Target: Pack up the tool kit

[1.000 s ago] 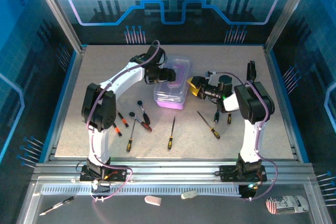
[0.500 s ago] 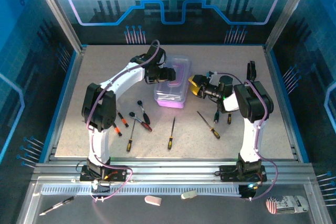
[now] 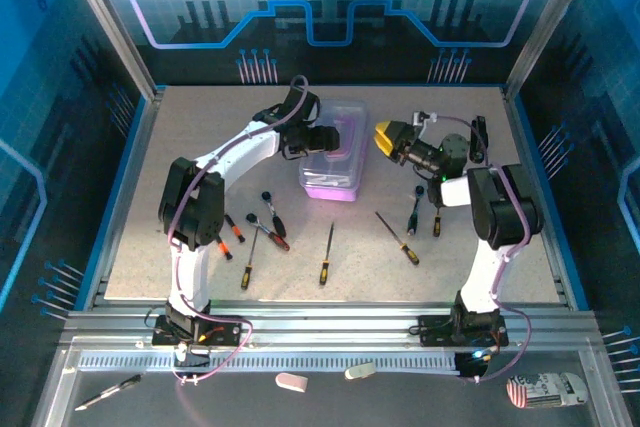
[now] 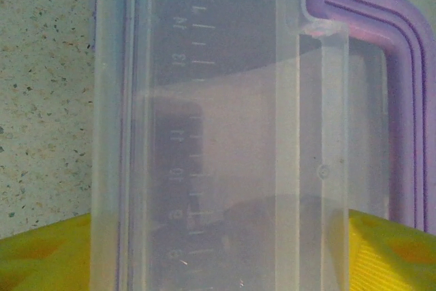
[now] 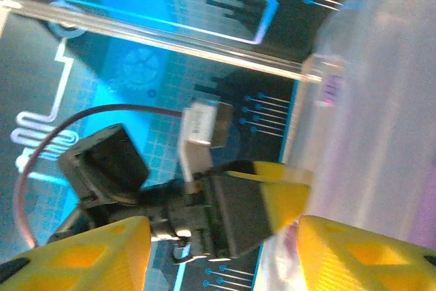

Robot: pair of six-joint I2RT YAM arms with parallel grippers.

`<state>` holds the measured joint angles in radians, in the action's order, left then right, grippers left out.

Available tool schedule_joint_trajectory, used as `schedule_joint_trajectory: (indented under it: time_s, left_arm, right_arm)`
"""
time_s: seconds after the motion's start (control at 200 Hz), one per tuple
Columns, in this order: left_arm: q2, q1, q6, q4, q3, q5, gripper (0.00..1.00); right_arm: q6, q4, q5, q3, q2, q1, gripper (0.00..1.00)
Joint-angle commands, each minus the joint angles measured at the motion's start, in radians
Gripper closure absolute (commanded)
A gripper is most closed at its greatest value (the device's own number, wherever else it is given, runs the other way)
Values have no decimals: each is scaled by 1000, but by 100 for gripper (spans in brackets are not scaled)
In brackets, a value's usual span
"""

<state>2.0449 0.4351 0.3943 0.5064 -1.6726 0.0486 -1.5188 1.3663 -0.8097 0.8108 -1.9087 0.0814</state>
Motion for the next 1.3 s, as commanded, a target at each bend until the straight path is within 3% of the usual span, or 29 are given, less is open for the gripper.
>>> schedule_joint_trajectory:
  time_s: [0.0, 0.225, 0.405, 0.765, 1.086, 1.166, 1.296]
  left_arm:
    - [147, -21, -14, 189, 101, -127, 30]
    - [124, -60, -86, 137, 129, 16, 32]
    - [101, -71, -156, 149, 126, 26, 33]
    - [107, -81, -137, 116, 133, 107, 35]
    - [112, -77, -132, 109, 142, 122, 36]
    - [118, -67, -135, 124, 132, 83, 36]
    - [152, -56, -128, 181, 92, 9, 36]
  right_arm:
    - [7, 39, -22, -20, 0, -20, 43]
    - [23, 32, -34, -19, -146, -36, 35]
    - [83, -20, -65, 8, -203, -19, 29]
    - [100, -65, -64, 63, -257, 54, 28]
    - [78, -56, -70, 144, -309, 94, 28]
    - [-3, 53, -76, 152, -325, 98, 31]
    - [-7, 56, -88, 146, -250, 98, 32]
